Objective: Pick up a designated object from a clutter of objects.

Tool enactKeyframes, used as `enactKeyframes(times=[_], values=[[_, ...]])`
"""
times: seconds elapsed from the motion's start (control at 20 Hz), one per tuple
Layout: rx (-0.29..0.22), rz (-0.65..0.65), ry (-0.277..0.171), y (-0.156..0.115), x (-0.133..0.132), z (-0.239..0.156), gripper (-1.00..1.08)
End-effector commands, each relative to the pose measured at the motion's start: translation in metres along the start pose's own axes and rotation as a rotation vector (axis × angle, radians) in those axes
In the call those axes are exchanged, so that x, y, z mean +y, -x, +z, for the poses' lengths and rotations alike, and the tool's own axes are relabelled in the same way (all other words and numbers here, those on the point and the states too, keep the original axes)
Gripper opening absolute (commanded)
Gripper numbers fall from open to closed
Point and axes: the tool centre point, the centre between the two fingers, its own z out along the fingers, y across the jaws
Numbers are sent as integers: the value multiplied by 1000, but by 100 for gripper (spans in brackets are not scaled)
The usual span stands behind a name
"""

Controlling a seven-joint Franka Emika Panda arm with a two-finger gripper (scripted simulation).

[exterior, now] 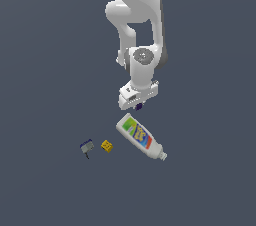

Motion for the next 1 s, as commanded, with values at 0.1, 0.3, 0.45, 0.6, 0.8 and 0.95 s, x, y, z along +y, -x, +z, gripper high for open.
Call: enactKeyframes(times=[0.1, 0.3, 0.45, 0.6, 0.8, 0.95], values=[[1, 0, -1, -4, 17, -34, -100], [2, -1, -2, -9, 35, -69, -100], [2, -1, -3, -13, 48, -95, -100], [2, -1, -3, -16, 62, -122, -100], [2, -1, -3, -22, 81, -158, -100], [2, -1, -3, -26, 95, -186, -100]])
